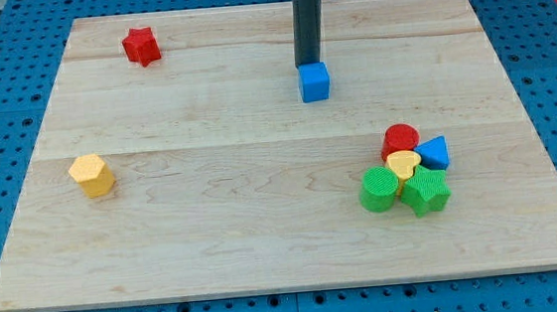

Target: Move the blue cube to the top left of the red circle

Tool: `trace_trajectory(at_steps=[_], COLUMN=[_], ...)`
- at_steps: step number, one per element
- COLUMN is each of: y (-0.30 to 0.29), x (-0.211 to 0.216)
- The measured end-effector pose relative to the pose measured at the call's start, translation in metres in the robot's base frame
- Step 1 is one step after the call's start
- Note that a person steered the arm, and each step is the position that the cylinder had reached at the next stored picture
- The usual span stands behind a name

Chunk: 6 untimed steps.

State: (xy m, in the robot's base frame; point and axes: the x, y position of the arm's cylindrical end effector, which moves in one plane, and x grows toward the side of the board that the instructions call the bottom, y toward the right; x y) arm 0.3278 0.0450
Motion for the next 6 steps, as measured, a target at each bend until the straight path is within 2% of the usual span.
trace_trajectory(at_steps=[2, 3, 6], y=[0.008, -0.006, 0.023], x=[0.008, 0.004, 0.081])
